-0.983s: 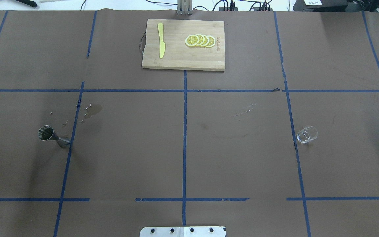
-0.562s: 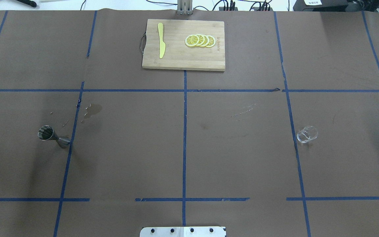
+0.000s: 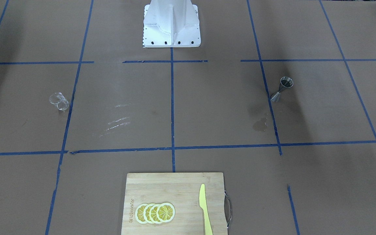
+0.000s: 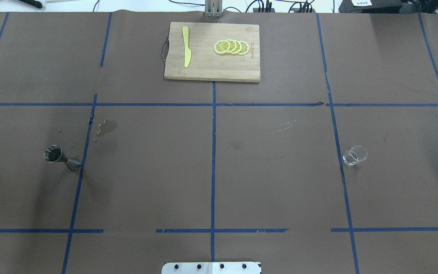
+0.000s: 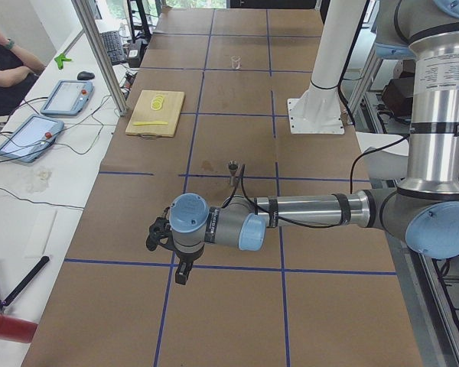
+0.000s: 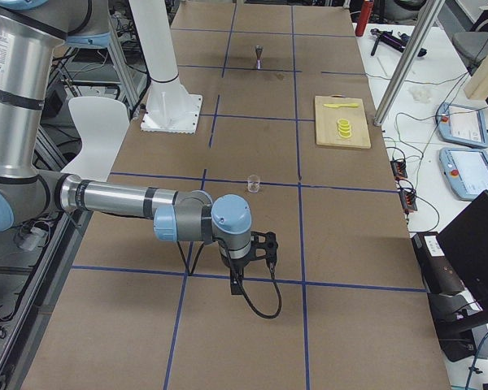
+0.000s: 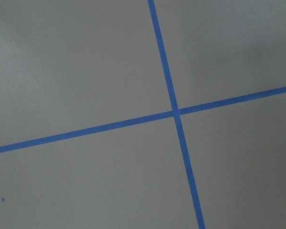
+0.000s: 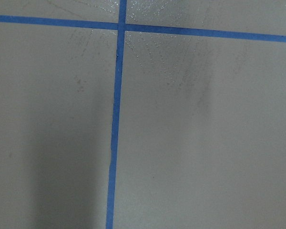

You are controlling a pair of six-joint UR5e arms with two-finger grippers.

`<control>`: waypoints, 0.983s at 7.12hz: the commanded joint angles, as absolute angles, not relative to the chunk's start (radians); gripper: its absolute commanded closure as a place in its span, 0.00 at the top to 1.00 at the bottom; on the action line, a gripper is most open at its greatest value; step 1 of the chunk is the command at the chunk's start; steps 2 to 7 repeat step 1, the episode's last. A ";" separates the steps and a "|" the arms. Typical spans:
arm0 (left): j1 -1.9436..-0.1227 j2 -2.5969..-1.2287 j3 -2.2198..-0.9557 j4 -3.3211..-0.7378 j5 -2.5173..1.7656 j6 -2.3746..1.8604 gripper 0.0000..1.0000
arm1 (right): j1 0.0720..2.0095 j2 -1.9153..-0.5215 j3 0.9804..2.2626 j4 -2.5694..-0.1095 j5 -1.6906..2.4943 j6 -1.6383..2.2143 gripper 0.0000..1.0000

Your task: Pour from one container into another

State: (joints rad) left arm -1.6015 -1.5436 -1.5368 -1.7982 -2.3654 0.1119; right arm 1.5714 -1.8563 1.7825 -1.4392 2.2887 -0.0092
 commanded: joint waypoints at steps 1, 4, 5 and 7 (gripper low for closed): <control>-1.601 -1.545 -1.536 -1.801 -2.364 0.112 1.00 | 1.569 -1.856 1.782 -1.440 2.289 -0.008 1.00; -1.601 -1.545 -1.536 -1.801 -2.364 0.112 1.00 | 1.569 -1.856 1.782 -1.440 2.289 -0.008 1.00; -1.601 -1.545 -1.536 -1.801 -2.364 0.112 1.00 | 1.569 -1.856 1.782 -1.440 2.289 -0.008 1.00; -1.601 -1.545 -1.536 -1.801 -2.364 0.112 1.00 | 1.569 -1.856 1.782 -1.440 2.289 -0.008 1.00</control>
